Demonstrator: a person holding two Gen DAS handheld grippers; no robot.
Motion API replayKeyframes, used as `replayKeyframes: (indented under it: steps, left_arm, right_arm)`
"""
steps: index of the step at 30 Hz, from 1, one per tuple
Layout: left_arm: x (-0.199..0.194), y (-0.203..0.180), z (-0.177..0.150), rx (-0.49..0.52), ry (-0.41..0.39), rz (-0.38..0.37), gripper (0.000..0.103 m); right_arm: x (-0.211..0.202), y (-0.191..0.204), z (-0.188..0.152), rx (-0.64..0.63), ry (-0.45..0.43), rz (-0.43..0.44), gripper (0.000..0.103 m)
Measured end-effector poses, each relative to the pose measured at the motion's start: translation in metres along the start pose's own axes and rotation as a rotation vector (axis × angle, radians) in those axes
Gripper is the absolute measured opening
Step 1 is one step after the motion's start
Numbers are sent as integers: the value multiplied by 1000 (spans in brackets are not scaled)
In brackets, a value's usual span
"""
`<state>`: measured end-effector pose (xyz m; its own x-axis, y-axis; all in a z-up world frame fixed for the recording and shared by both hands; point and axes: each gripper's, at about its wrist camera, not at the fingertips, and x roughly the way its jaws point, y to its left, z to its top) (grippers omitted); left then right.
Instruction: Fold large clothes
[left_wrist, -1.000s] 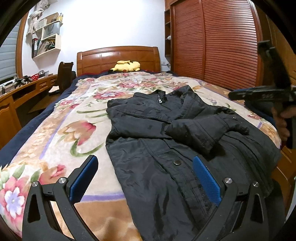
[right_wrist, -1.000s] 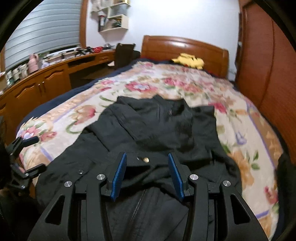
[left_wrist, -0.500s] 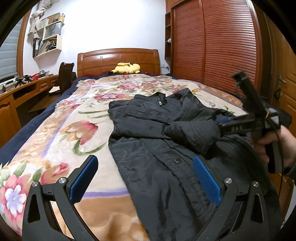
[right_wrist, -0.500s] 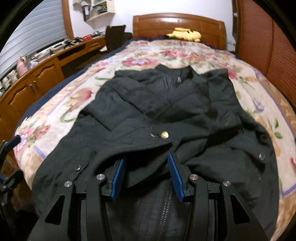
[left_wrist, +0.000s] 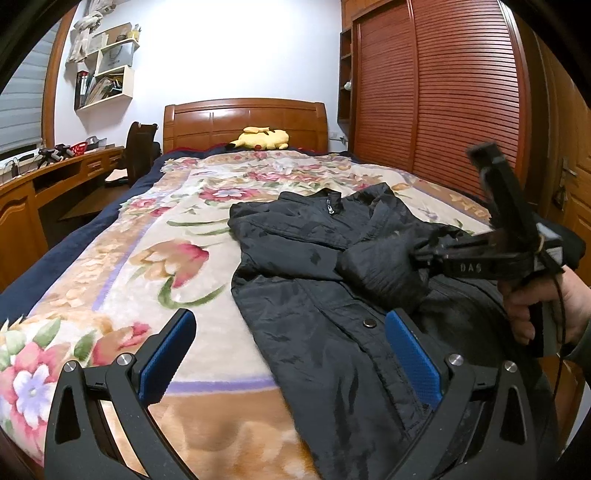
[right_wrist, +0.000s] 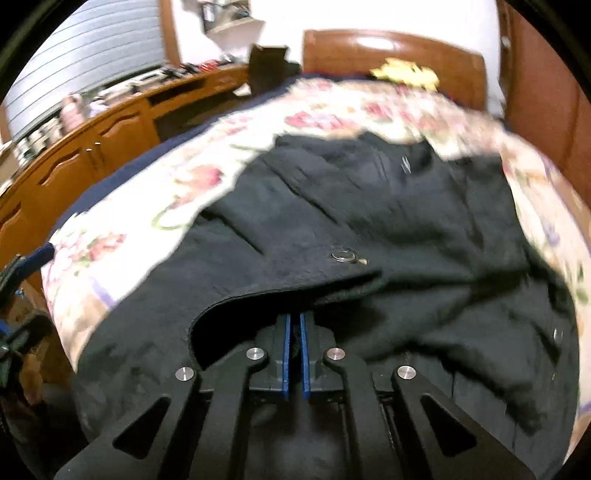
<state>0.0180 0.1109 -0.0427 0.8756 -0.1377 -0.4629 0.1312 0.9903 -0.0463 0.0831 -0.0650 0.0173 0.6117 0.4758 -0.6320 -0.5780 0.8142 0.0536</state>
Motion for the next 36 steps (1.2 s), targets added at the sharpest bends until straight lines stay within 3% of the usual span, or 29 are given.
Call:
replayKeyframes:
  steps: [5,10,12,14,16,21,26,36]
  left_arm:
    - [0,5,0,-11,3,9,102]
    - [-2,10,1,-21,-3,10,102]
    - [-1,10,1,-24,-2,9,102]
    - [-1,10,1,-22,0,8,102]
    - [0,9,1,-19,2,5,102]
    - [8,-3,2,-4,17,-11,102]
    - [20,-17,4,3,39,-37,102]
    - [45,-55,7,28,94,-63,95]
  right_arm:
    - [-12,23,11,-59,-70,61,3]
    - [-13,39,4,-89,-64,75,5]
    - [-13,37,3,-84,-58,68,14]
    - [-18,30,0,-80,-74,30,44]
    - [-24,25,0,-56,-90,13,51]
    - [-28,-8,-6,-3,-78,-104,51]
    - [-26,-66,-17,64,-58,-227,51]
    - [-17,-146,1,166,-52,-360,51]
